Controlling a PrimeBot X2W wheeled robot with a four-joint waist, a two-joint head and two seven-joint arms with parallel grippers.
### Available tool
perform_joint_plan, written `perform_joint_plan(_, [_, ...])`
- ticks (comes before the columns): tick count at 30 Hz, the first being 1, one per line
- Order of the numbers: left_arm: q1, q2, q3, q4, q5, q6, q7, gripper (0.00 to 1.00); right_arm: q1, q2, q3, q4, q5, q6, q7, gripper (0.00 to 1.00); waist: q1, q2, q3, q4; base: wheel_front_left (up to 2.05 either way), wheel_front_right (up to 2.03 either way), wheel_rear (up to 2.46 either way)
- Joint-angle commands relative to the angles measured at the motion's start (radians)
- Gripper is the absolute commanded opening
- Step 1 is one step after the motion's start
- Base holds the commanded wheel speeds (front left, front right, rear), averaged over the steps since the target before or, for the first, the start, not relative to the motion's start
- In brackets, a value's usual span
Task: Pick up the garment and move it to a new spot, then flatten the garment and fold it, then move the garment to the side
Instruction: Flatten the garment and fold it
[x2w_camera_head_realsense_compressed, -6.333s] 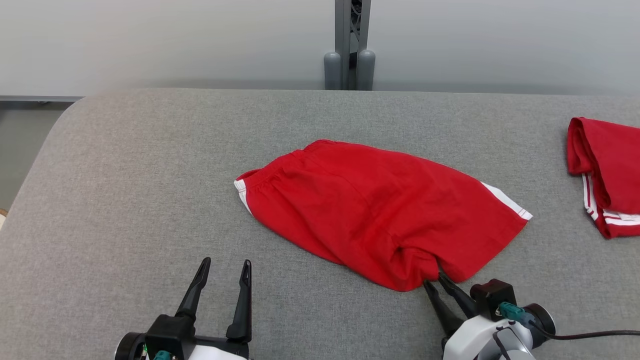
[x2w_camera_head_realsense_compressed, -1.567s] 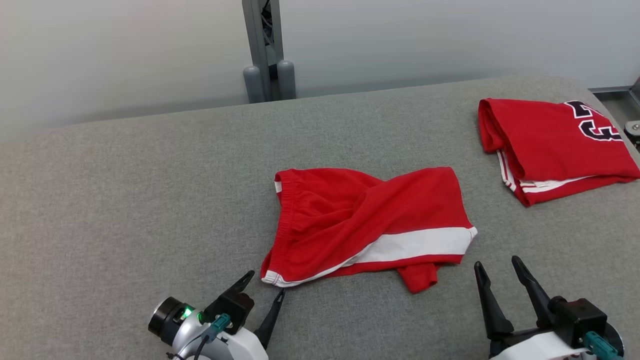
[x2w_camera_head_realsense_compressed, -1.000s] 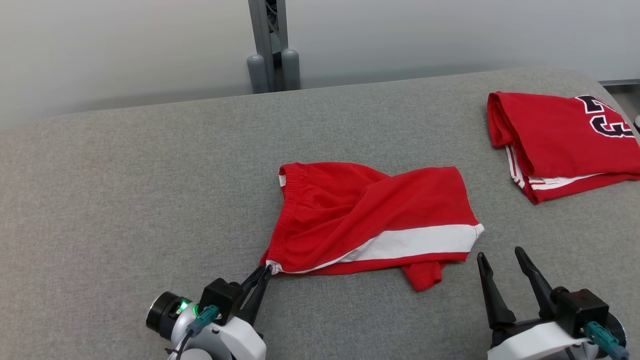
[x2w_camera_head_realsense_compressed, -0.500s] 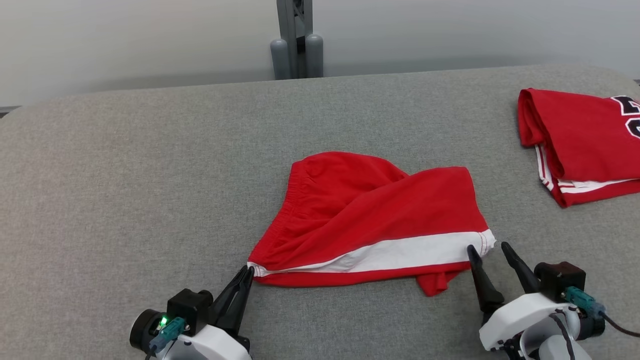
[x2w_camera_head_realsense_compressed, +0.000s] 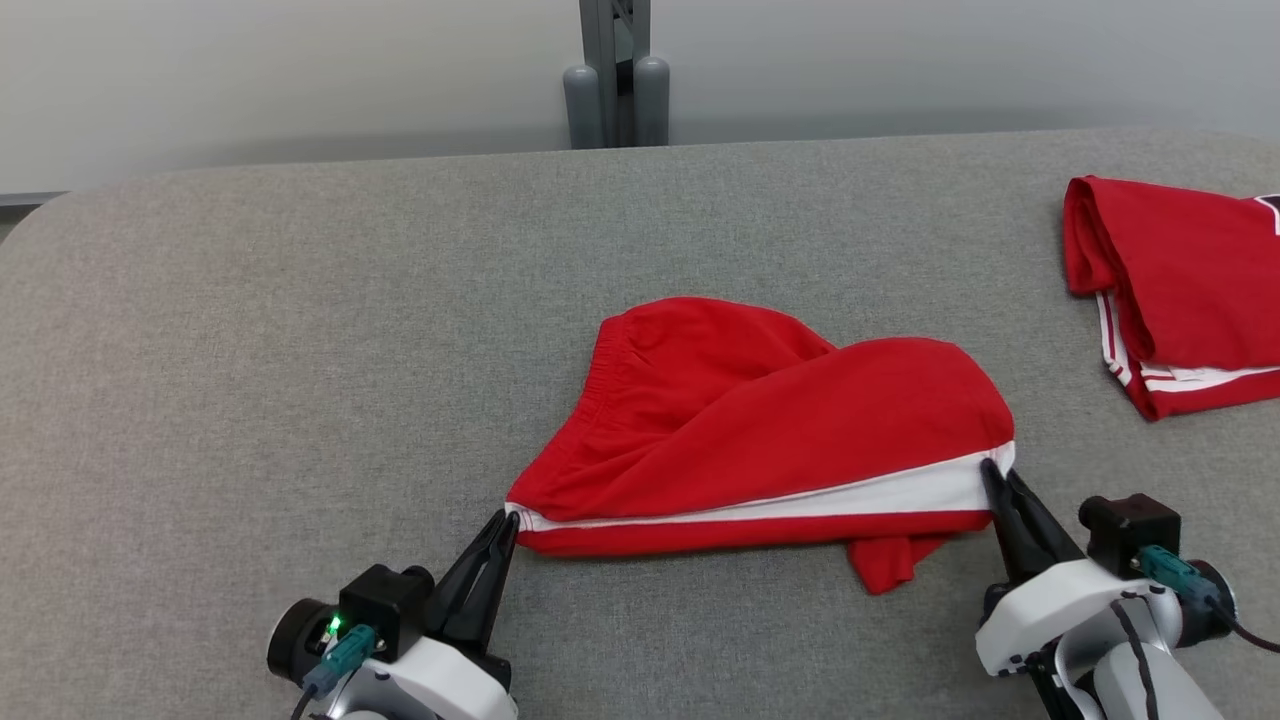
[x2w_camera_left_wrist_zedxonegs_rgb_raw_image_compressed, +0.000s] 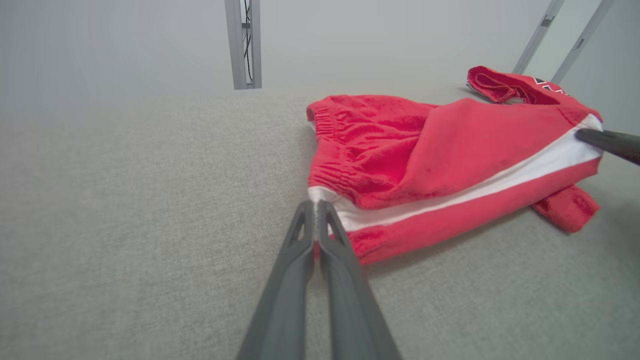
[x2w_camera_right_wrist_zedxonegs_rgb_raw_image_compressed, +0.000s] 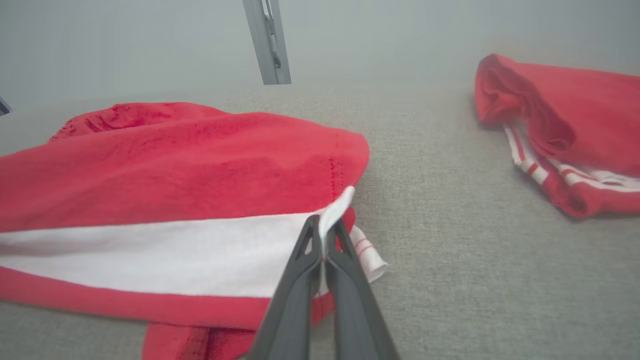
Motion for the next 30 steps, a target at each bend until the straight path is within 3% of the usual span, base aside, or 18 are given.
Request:
perform_joint_plan(1, [-0.003, 0.003, 0.007, -0.013, -0.001, 0.005, -0.004, 0.0, 0.02, -0.007, -0.015, -0.016, -0.011, 0.0, -0.005, 0.0, -0.0001, 0.0, -0.004, 0.0, 0.0, 0.0, 0.0])
perform_joint_plan(7, [0.024, -0.014, 0.038, -0.18, -0.085, -0.016, -0.004, 0.0, 0.081, -0.005, -0.082, -0.186, -0.058, 0.0, -0.005, 0.0, -0.0001, 0.0, -0.026, -0.017, 0.0, 0.0, 0.0])
perform_joint_plan(12, [-0.02, 0.018, 0.032, -0.347, -0.191, -0.03, 0.035, 0.0, 0.054, -0.039, -0.108, -0.325, -0.015, 0.0, -0.004, 0.0, -0.0001, 0.0, -0.053, -0.035, 0.0, 0.0, 0.0])
perform_joint_plan(16, [-0.095, 0.088, 0.01, -0.483, -0.283, -0.033, 0.141, 0.0, -0.01, -0.081, -0.127, -0.435, 0.045, 0.0, 0.046, 0.0, -0.0001, 0.0, -0.081, -0.043, 0.0, 0.0, 0.0])
perform_joint_plan(21, [-0.276, 0.247, -0.03, -0.609, -0.291, -0.032, 0.256, 0.0, -0.136, -0.141, -0.163, -0.57, 0.1, 0.0, 0.197, 0.0, -0.0001, 0.0, -0.113, -0.054, 0.0, 0.0, 0.0])
perform_joint_plan(26, [-0.421, 0.301, -0.067, -0.635, -0.335, -0.032, 0.305, 0.0, -0.235, -0.188, -0.16, -0.614, 0.111, 0.0, 0.296, 0.0, -0.0001, 0.0, -0.129, -0.058, 0.0, 0.0, 0.0])
perform_joint_plan(30, [-0.532, 0.326, -0.109, -0.595, -0.406, -0.032, 0.345, 0.0, -0.31, -0.181, -0.175, -0.581, 0.168, 0.0, 0.377, 0.0, -0.0001, 0.0, -0.117, -0.06, 0.0, 0.0, 0.0])
